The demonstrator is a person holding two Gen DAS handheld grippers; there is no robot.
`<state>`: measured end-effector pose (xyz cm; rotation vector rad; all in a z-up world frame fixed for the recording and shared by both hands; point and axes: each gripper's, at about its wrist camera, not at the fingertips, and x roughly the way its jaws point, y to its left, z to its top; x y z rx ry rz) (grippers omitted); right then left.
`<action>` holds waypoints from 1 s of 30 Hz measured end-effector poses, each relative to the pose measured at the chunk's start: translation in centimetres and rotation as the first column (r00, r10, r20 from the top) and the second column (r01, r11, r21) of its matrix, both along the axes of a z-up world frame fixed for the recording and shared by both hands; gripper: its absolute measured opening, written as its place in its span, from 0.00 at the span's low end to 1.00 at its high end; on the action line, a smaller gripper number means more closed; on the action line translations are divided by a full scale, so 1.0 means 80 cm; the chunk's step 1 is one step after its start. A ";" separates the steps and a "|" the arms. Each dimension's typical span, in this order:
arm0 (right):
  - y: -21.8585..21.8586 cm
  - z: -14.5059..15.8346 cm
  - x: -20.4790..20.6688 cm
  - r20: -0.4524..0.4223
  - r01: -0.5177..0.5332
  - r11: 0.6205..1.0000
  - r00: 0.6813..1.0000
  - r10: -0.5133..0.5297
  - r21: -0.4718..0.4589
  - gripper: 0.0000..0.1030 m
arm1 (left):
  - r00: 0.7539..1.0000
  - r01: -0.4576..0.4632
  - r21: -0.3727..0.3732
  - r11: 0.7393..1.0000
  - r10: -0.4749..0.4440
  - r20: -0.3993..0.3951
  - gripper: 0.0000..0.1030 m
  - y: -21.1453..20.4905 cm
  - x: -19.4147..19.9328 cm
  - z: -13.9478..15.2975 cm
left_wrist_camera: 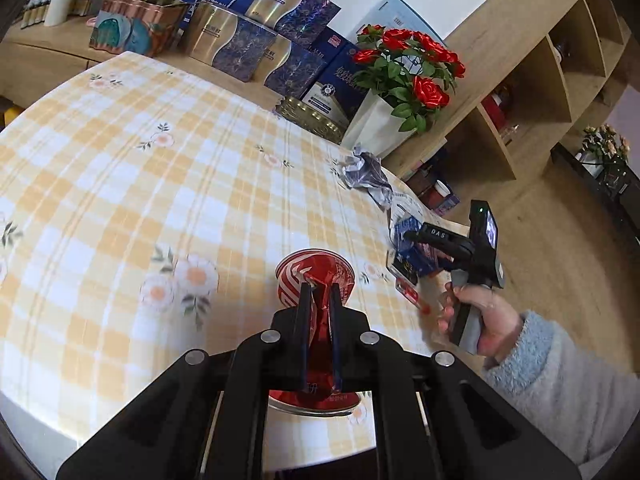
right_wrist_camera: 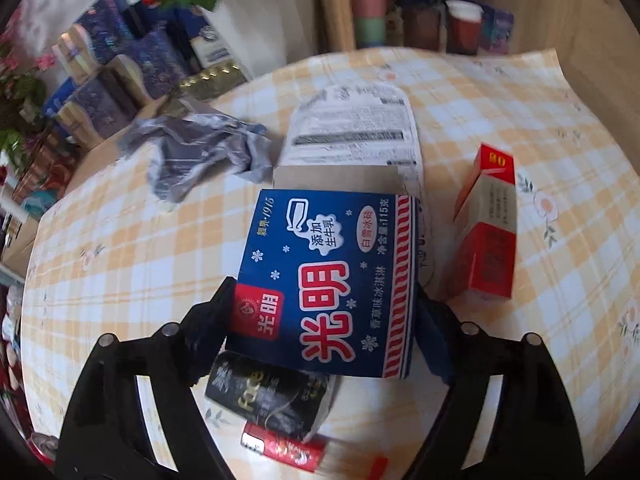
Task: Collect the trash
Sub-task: 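Grasp the red Coca-Cola can with the left tool while the right tool grasps the blue Guangming box, then carry the can and box over the brown bin and open both tools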
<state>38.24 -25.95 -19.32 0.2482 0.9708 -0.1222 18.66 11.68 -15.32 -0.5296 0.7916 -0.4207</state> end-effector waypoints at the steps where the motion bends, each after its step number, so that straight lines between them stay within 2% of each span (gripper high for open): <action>1: 0.002 0.007 -0.006 0.025 -0.019 1.000 0.999 0.020 -0.005 0.78 | 1.000 0.002 -0.002 1.000 -0.002 0.001 0.08 0.000 -0.003 0.000; 7: 0.003 0.059 -0.050 0.171 -0.086 0.996 0.982 0.081 0.018 0.78 | 1.000 0.026 -0.020 0.999 -0.026 0.013 0.08 -0.011 -0.028 0.010; 10: -0.001 0.086 -0.084 0.240 -0.120 0.992 0.965 0.106 0.043 0.78 | 0.998 0.049 -0.005 0.999 -0.049 0.037 0.08 -0.023 -0.044 0.022; 16: -0.007 0.120 -0.180 0.325 -0.215 0.976 0.926 0.189 0.046 0.78 | 0.990 0.115 0.026 0.993 -0.117 0.080 0.08 -0.048 -0.083 0.038; 21: -0.004 0.123 -0.272 0.369 -0.323 0.946 0.878 0.306 -0.015 0.78 | 0.978 0.186 0.064 0.981 -0.191 0.083 0.08 -0.070 -0.119 0.037; 24: -0.002 0.112 -0.335 0.376 -0.384 0.923 0.852 0.365 -0.026 0.78 | 0.961 0.258 0.094 0.962 -0.265 0.072 0.08 -0.089 -0.148 0.027; 27: -0.001 0.096 -0.382 0.376 -0.400 0.916 0.847 0.376 -0.016 0.78 | 0.944 0.315 0.141 0.938 -0.326 0.058 0.08 -0.108 -0.172 0.009; 30: 0.002 0.074 -0.421 0.365 -0.388 0.922 0.857 0.364 -0.007 0.78 | 0.925 0.366 0.193 0.910 -0.379 0.035 0.09 -0.126 -0.191 -0.009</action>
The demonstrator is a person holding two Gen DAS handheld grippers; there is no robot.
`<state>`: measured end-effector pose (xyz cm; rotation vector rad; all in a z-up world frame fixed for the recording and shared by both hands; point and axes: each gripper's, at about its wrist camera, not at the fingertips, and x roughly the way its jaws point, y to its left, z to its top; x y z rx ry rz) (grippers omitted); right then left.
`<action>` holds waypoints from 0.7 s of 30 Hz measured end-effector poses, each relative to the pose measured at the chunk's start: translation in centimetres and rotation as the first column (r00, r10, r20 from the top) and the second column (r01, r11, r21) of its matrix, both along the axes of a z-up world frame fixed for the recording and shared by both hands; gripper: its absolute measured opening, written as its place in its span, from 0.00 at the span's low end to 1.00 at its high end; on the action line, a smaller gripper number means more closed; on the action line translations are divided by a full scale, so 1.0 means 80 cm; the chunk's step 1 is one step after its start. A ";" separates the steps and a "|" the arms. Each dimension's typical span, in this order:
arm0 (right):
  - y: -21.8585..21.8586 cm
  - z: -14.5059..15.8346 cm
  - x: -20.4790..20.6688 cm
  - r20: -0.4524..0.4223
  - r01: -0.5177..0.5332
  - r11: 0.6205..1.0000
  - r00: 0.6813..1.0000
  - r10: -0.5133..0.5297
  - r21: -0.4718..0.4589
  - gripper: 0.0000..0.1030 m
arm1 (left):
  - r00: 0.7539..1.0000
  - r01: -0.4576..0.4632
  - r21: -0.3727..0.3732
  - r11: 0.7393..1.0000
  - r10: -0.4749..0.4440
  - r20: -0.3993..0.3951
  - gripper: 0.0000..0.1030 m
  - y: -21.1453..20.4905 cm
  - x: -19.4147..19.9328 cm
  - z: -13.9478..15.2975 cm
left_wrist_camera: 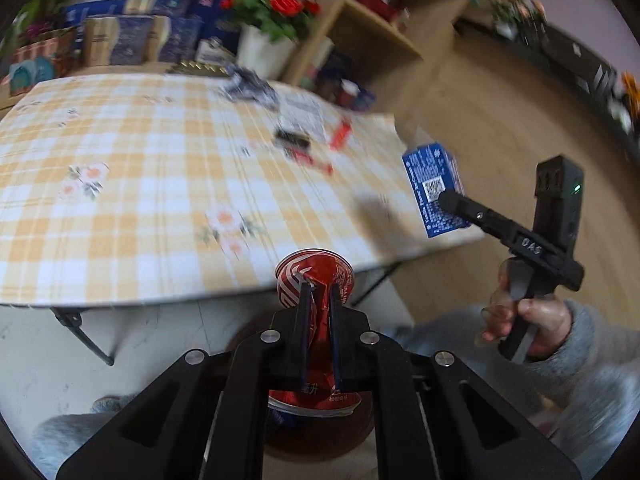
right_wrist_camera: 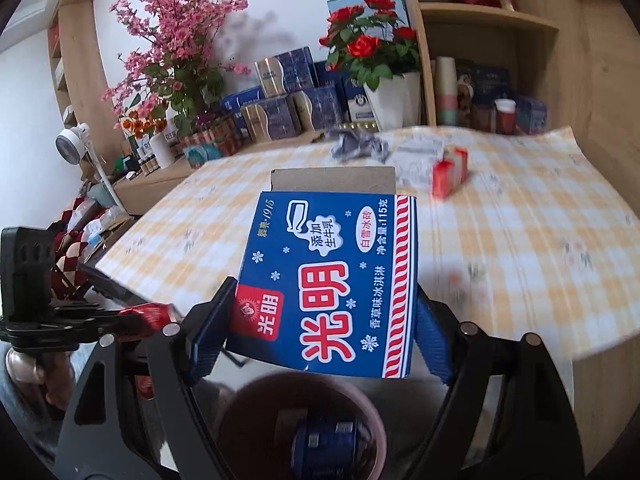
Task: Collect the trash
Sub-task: 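Carry the can and box over the brown bin and open both tools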
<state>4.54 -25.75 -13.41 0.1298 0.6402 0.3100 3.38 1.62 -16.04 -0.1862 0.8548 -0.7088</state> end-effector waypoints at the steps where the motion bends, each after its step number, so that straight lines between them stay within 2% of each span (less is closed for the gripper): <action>1: 0.001 -0.010 -0.014 -0.011 0.011 1.000 1.000 -0.011 0.006 0.78 | 1.000 0.020 0.027 0.999 -0.020 -0.005 0.08 -0.008 -0.006 -0.009; 6: 0.004 -0.047 -0.058 -0.056 0.043 0.999 0.998 -0.042 0.032 0.78 | 0.996 0.084 0.107 0.991 -0.079 -0.049 0.09 -0.038 -0.013 -0.049; 10: 0.015 -0.074 -0.071 -0.096 0.030 0.999 0.995 -0.032 -0.016 0.78 | 0.990 0.121 0.169 0.978 -0.106 -0.094 0.09 -0.059 -0.014 -0.086; 13: 0.019 -0.076 -0.069 -0.089 0.027 0.999 0.996 -0.030 -0.039 0.78 | 0.981 0.141 0.236 0.962 -0.103 -0.166 0.09 -0.070 -0.006 -0.117; 17: 0.016 -0.090 -0.062 -0.129 0.041 0.998 0.991 -0.046 -0.039 0.78 | 0.976 0.128 0.244 0.961 -0.078 -0.204 0.09 -0.076 0.007 -0.134; 21: 0.012 -0.091 -0.061 -0.135 0.052 0.998 0.989 -0.055 -0.020 0.78 | 0.971 0.146 0.248 0.958 -0.091 -0.221 0.09 -0.084 0.010 -0.144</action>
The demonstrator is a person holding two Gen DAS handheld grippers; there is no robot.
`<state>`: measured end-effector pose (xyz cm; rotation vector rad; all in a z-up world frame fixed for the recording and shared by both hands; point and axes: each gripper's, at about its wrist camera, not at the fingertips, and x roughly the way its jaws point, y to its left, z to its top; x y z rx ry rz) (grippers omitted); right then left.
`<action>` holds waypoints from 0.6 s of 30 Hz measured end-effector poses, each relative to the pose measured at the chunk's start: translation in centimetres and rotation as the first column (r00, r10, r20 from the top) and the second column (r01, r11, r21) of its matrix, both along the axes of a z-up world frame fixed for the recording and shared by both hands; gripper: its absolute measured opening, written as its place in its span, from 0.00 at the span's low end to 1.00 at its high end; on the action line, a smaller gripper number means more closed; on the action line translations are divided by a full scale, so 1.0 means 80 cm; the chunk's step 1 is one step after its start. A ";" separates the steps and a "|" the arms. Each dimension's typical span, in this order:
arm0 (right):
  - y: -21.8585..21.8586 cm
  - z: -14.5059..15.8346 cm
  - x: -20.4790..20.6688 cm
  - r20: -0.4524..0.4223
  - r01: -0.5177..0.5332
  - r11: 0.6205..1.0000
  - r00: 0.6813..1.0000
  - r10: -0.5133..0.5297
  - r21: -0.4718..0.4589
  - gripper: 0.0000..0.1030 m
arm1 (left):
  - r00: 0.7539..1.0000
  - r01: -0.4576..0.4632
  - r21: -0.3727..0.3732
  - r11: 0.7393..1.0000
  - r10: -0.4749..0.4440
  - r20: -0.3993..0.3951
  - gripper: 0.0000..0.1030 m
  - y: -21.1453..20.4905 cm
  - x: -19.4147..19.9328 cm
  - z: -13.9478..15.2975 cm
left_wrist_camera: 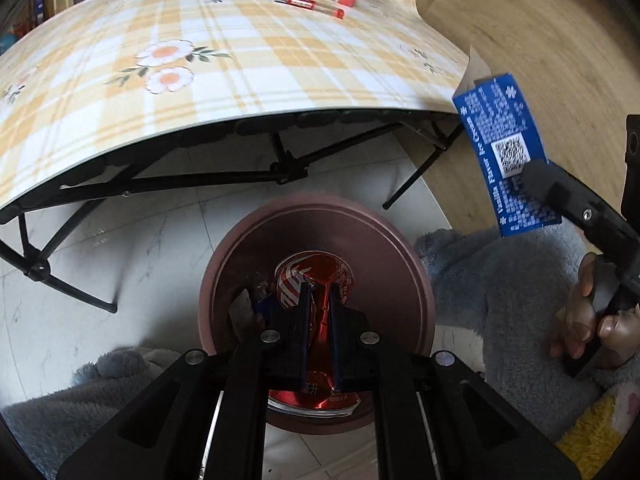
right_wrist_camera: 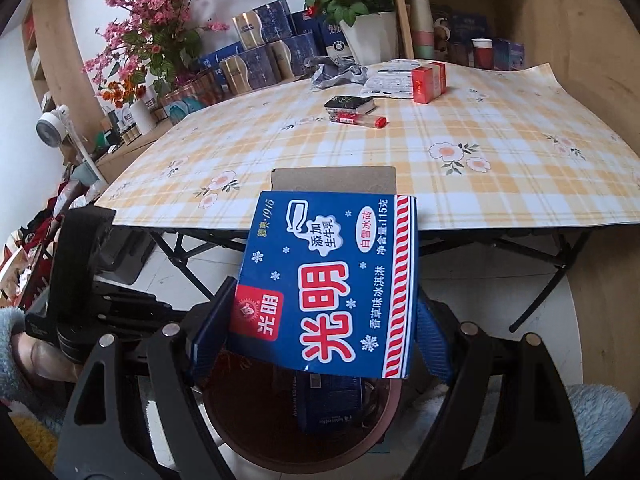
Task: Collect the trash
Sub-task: 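Carry the can and box over the brown bin and open both tools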
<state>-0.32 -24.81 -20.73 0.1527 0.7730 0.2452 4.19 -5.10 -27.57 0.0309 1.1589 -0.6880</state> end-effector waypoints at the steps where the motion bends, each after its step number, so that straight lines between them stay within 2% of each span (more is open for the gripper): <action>1: 0.000 0.000 0.000 -0.002 0.001 1.000 1.000 -0.001 0.001 0.78 | 1.000 0.005 0.002 1.000 -0.005 0.002 0.09 -0.002 0.000 0.000; 6: 0.002 -0.002 0.001 -0.014 -0.005 1.000 1.000 0.005 -0.001 0.78 | 1.000 0.006 0.016 1.000 -0.006 0.009 0.09 -0.006 -0.001 -0.002; 8: 0.005 -0.004 0.002 -0.018 -0.014 1.000 1.000 0.014 -0.006 0.78 | 1.000 -0.015 0.001 1.000 0.015 0.005 0.13 0.000 0.001 -0.001; 10: 0.008 -0.004 0.002 -0.021 -0.022 1.000 1.000 0.022 -0.013 0.78 | 0.999 -0.047 -0.015 0.999 0.047 0.013 0.21 0.007 0.003 0.003; 12: 0.010 -0.006 0.004 -0.026 -0.032 0.999 0.999 0.031 -0.020 0.78 | 0.997 -0.078 -0.039 0.996 0.079 0.023 0.37 0.014 0.005 0.007; 16: 0.010 -0.009 0.006 -0.040 -0.043 0.999 0.998 0.042 -0.023 0.78 | 0.978 -0.171 -0.076 0.982 0.179 0.108 0.48 0.035 0.003 0.036; 18: 0.012 -0.012 0.007 -0.053 -0.055 0.998 0.997 0.053 -0.025 0.78 | 0.955 -0.228 -0.122 0.966 0.246 0.166 0.68 0.052 -0.001 0.063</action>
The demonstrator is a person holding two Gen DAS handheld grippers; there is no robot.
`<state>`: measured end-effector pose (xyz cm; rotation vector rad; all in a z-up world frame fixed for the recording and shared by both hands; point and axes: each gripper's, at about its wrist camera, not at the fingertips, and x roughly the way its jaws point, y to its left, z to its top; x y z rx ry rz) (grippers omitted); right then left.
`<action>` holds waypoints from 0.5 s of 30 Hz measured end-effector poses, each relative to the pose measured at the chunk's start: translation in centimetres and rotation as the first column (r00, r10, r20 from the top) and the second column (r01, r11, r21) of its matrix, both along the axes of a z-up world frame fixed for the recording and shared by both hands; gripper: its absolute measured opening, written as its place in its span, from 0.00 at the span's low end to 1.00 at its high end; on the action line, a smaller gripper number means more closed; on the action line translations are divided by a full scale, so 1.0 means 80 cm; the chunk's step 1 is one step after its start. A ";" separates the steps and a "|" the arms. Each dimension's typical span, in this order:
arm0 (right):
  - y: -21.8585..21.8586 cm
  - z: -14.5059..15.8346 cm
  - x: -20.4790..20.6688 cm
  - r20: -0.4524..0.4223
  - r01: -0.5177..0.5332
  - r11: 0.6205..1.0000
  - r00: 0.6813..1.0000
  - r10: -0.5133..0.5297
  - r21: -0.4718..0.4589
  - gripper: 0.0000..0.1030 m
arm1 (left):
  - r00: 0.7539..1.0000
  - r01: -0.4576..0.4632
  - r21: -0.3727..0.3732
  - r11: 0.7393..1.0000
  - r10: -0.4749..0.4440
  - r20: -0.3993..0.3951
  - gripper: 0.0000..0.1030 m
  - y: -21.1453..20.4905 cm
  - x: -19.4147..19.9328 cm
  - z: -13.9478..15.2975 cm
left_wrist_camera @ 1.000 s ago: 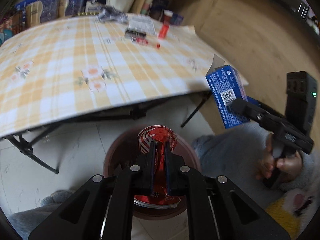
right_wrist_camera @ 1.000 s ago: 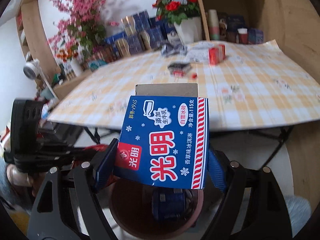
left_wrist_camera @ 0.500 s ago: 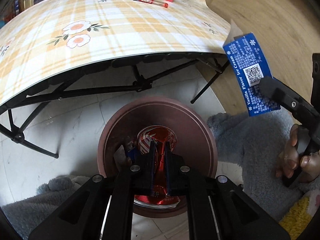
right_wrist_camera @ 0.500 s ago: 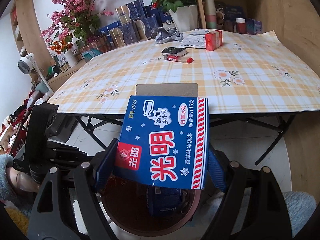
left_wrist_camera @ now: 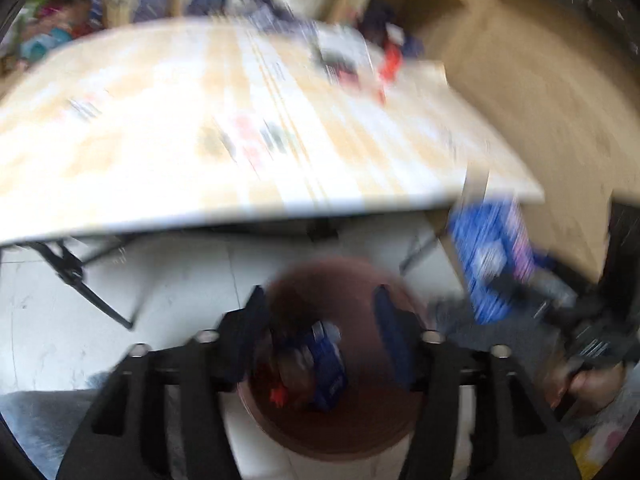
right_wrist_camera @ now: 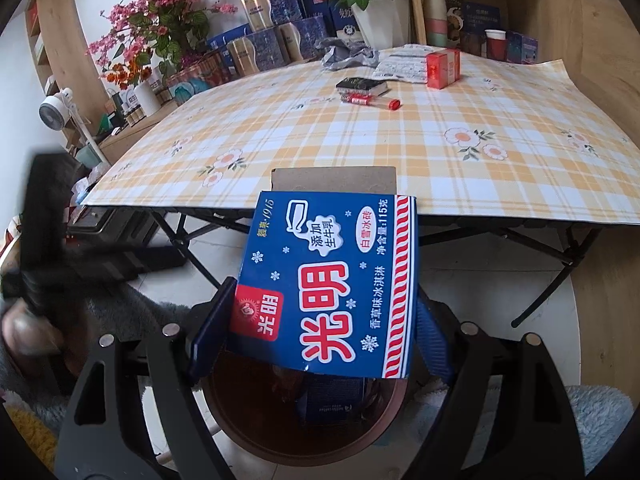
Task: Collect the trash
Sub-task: 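Carry the can and box over the brown bin and open both tools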
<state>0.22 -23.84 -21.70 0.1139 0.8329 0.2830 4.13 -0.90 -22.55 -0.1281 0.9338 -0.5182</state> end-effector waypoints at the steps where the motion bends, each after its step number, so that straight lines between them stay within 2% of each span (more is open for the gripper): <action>1: 0.002 -0.002 0.001 -0.008 -0.012 1.000 1.000 0.012 -0.002 0.78 | 0.998 -0.036 -0.033 0.999 0.038 0.052 0.74 0.014 -0.005 0.021; 3: 0.009 -0.006 0.002 -0.023 -0.034 0.999 0.999 0.034 -0.014 0.78 | 0.984 -0.089 -0.053 0.995 0.096 0.147 0.87 0.037 -0.014 0.056; 6: 0.019 -0.016 0.007 -0.060 -0.061 0.997 0.996 0.059 -0.036 0.78 | 0.966 -0.110 -0.043 0.993 0.117 0.229 0.94 0.060 -0.023 0.087; 8: 0.025 -0.025 0.012 -0.099 -0.075 0.996 0.993 0.070 -0.048 0.78 | 0.957 -0.125 -0.011 0.992 0.123 0.264 0.94 0.067 -0.027 0.096; 11: 0.031 -0.034 0.015 -0.137 -0.095 0.994 0.987 0.087 -0.056 0.78 | 0.944 -0.177 0.063 0.982 0.151 0.293 0.94 0.079 -0.027 0.087; 15: 0.040 -0.043 0.016 -0.170 -0.121 0.990 0.980 0.106 -0.079 0.78 | 0.953 -0.188 0.101 0.977 0.157 0.258 0.94 0.087 -0.032 0.061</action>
